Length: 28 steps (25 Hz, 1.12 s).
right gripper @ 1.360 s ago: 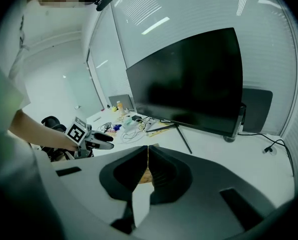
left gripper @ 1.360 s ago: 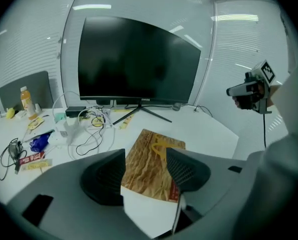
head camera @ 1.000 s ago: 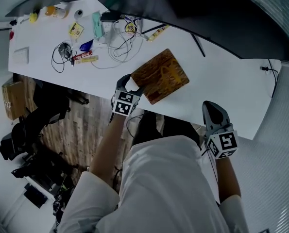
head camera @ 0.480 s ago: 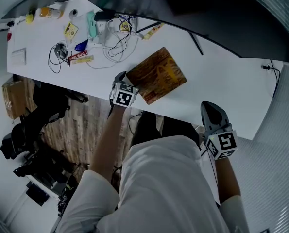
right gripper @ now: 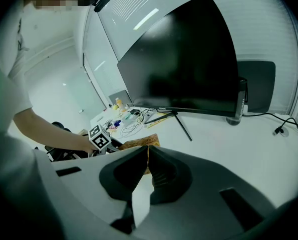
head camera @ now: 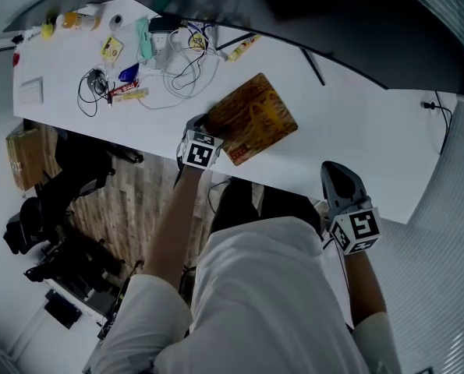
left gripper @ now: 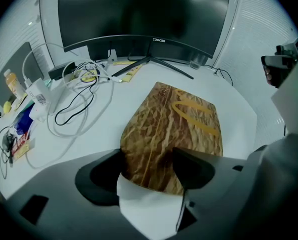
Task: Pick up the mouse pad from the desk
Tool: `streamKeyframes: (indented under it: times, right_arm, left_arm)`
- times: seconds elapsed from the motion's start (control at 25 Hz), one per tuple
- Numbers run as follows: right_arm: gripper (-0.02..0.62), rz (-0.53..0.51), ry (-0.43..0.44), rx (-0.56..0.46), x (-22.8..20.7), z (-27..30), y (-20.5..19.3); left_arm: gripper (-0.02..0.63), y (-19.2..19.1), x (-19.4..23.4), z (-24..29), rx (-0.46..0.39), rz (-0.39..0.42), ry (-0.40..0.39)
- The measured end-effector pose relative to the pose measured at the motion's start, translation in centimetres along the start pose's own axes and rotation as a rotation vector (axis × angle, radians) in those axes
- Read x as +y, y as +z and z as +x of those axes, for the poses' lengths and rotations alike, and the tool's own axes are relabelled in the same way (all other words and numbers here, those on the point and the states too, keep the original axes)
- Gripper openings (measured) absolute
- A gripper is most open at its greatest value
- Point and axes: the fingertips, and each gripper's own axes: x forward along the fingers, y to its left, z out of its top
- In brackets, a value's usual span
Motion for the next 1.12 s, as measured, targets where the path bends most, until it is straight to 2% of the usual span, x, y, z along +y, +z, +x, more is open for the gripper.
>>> streamKeyframes:
  times: [0.08,0.32,0.4,0.56,0.76,1.12]
  right_arm:
    - [0.031,0.0,0.003,-0.002,0.0,0.1,0.0]
    - [0.031,-0.004,-0.003,-0.011,-0.7,-0.4,0.0]
    - [0.031,-0.005,-0.006,-0.015,-0.9,-0.5,0.1]
    - [0.031,-0.01,-0.003,-0.024,-1.0,-0.6,0.2]
    - [0.031,-0.018,0.014,-0.041,-0.4,-0.7,0.6]
    - [0.031,-0.059,0.012,-0.097,1.8,-1.5,2.6]
  left_arm:
    - [0.31,0.1,-0.4,-0.1,-0.007,-0.006,-0.004]
    - [0.086,0.1,-2.3,-0.5,-0.053,-0.001,0.008]
    - [0.05,0.2,-2.8,-0.6,-0.061,-0.014,0.004]
    - [0.041,0.7,-3.3,-1.4,-0.085,-0.058,-0.023]
    - [0.04,1.5,-4.9,-4.0,-0.134,-0.096,-0.1]
    - [0.04,2.8,-9.2,-10.4,-0.253,-0.041,-0.181]
